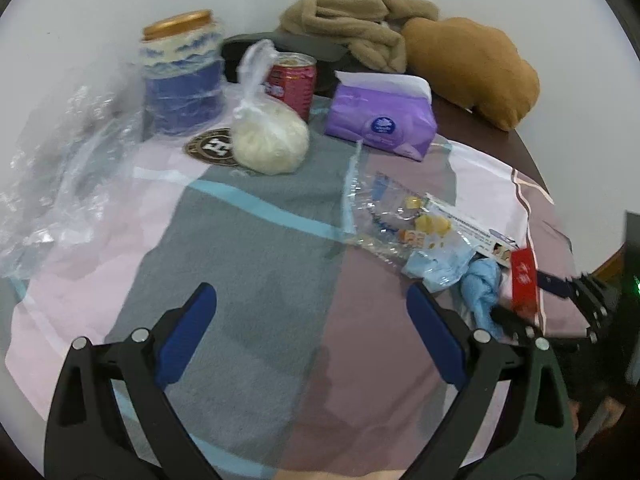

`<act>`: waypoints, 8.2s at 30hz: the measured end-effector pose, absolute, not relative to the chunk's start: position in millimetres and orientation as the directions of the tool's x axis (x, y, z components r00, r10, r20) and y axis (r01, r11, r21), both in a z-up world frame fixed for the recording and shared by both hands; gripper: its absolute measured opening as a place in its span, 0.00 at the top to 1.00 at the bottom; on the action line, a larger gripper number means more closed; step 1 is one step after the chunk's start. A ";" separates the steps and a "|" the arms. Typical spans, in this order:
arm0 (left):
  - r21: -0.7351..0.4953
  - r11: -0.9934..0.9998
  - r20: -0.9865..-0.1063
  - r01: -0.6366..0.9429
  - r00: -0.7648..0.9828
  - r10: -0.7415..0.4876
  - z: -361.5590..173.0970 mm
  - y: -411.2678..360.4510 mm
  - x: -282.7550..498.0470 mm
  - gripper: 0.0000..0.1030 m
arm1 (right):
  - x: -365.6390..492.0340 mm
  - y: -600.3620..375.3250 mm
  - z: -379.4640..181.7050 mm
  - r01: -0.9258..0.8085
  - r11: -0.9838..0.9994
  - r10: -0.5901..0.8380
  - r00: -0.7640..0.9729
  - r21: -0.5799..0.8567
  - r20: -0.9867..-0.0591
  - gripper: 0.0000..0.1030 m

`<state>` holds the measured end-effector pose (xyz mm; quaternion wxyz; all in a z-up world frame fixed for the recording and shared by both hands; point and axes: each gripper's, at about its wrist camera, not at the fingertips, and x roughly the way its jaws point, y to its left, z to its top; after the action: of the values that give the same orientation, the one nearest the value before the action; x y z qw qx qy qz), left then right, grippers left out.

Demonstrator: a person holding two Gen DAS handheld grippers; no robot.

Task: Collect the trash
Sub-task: 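Grasp the red cigarette box with the right gripper while the left gripper grasps the blue cloth, then lift the red cigarette box and blue cloth off the bed toward the bin, then carry the cigarette box and blue cloth over the bin and open both grippers, then grasp the white ointment box with the right gripper while the left gripper grasps the clear plastic wrapper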

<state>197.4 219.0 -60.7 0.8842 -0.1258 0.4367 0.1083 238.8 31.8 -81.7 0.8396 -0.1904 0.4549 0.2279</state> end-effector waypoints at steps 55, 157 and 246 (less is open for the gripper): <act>-0.020 0.999 -0.894 -0.028 0.448 -0.005 -106.0 82.3 267.0 0.73 | 143.3 -63.9 -63.4 -0.363 0.932 0.221 0.586 -0.009 -0.780 0.76; -0.201 0.694 -0.710 0.691 0.386 -0.589 16.3 -246.6 167.5 0.66 | 14.2 -343.6 -4.0 0.240 0.969 -0.165 0.801 0.056 -0.576 0.78; -0.313 0.925 -0.808 -0.214 0.572 -0.142 -90.8 190.9 260.6 0.88 | 308.1 64.2 -81.7 -0.642 0.747 0.166 0.435 -0.175 -0.885 0.40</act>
<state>260.6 190.9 -90.8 0.8654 -0.1922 0.4622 0.0209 308.1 64.2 -81.7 0.8082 -0.2534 0.4693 0.2497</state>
